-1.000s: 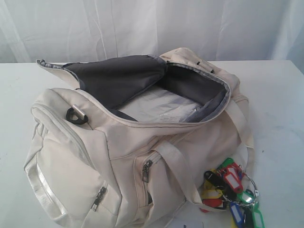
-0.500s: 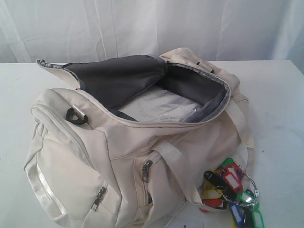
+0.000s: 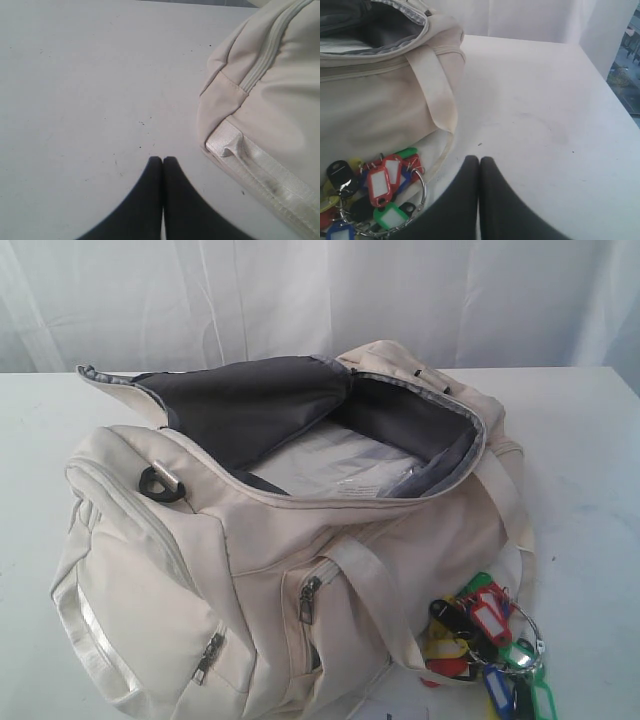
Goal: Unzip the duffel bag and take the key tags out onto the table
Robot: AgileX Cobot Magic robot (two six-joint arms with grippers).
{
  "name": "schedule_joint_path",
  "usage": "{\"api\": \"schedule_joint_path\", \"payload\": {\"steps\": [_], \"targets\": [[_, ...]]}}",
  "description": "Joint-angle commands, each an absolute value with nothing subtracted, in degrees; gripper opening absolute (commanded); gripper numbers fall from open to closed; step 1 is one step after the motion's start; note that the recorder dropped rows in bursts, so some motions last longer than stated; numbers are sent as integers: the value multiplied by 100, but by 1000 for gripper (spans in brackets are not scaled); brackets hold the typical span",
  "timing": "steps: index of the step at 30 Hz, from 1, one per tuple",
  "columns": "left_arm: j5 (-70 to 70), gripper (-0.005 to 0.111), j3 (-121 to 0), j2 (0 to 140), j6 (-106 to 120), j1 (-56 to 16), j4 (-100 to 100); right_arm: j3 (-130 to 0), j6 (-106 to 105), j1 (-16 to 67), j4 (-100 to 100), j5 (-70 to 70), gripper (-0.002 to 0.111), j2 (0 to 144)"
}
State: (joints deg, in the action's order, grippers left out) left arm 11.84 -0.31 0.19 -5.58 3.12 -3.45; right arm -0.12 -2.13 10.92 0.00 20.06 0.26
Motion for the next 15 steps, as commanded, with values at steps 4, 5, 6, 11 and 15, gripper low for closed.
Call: {"api": "schedule_joint_path", "payload": {"steps": [4, 5, 6, 11, 15], "targets": [[1160, 0, 0, 0, -566, 273, -353, 0, -218, 896, 0, 1966, 0, 0], [1160, 0, 0, 0, -566, 273, -353, 0, -218, 896, 0, 1966, 0, 0], [1160, 0, 0, 0, -566, 273, -353, 0, -218, 896, 0, 1966, 0, 0], [1160, 0, 0, 0, -566, 273, -353, 0, -218, 896, 0, 1966, 0, 0], [1160, 0, 0, 0, -566, 261, -353, 0, -218, 896, 0, 1966, 0, 0]]}}
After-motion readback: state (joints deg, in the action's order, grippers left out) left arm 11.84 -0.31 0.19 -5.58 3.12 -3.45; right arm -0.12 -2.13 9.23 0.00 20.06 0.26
